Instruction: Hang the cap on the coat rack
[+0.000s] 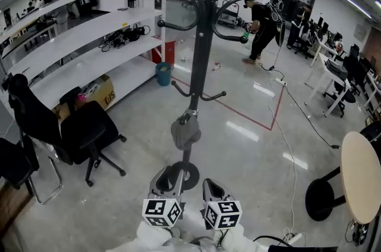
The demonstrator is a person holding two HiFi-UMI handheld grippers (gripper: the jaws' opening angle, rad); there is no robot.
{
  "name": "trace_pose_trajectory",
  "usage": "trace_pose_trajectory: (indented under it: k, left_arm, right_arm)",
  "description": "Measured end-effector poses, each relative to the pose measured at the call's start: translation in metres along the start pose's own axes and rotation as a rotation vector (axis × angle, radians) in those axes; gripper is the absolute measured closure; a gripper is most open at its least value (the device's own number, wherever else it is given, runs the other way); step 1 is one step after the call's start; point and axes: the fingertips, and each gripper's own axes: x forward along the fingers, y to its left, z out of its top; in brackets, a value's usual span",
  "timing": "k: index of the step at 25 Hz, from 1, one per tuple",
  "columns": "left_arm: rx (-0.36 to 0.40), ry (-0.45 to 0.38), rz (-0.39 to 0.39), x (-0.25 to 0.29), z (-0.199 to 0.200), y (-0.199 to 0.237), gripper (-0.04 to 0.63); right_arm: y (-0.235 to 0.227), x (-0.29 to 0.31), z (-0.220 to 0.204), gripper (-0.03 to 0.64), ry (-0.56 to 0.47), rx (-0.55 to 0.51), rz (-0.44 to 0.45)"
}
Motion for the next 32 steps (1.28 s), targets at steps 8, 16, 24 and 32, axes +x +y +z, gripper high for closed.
trace_pose_trajectory:
  k: [8, 16, 24, 32]
  left_arm:
    - [0.043, 0.049, 0.137, -0.051, -0.007, -0.003, 0.585]
    - [0.056, 0.072, 0.168, -0.073, -0.007, -0.011, 0.592]
    - [0.069, 0.093, 0.151, -0.075, -0.006, -0.004, 0.592]
    - [0.104, 0.096, 0.123, -0.069, -0.007, -0.008, 0.592]
  right_arm:
    - [0.023, -0.014, -0.015, 0.607, 0.022, -0.020, 0.098]
    - [0.044, -0.027, -0.013, 0.607, -0.011, -0.046, 0.138]
    - [0.062, -0.037, -0.013, 0.606, -0.039, -0.046, 0.141]
    - [0.066, -0.044, 0.000, 0.607, -0.090, -0.119, 0.117]
